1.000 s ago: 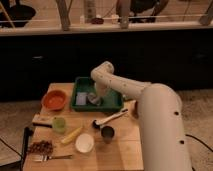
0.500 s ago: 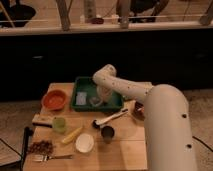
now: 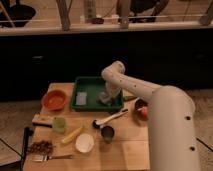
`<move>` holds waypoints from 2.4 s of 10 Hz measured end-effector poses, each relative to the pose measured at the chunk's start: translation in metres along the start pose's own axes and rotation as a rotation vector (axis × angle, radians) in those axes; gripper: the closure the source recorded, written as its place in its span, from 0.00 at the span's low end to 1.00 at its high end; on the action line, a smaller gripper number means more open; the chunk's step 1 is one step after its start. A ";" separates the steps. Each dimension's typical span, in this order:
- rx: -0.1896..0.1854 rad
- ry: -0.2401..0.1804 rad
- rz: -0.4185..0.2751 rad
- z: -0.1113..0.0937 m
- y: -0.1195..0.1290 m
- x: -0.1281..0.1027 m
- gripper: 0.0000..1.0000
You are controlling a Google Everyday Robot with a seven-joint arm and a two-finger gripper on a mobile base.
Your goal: Wipe tray with towel
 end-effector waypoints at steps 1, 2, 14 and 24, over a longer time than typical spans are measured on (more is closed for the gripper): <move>0.015 0.008 0.007 0.000 -0.013 0.004 0.97; 0.029 0.006 -0.005 0.000 -0.025 -0.001 0.97; 0.020 -0.059 -0.126 0.009 0.001 -0.029 0.97; 0.103 -0.033 -0.115 0.000 -0.053 -0.030 0.97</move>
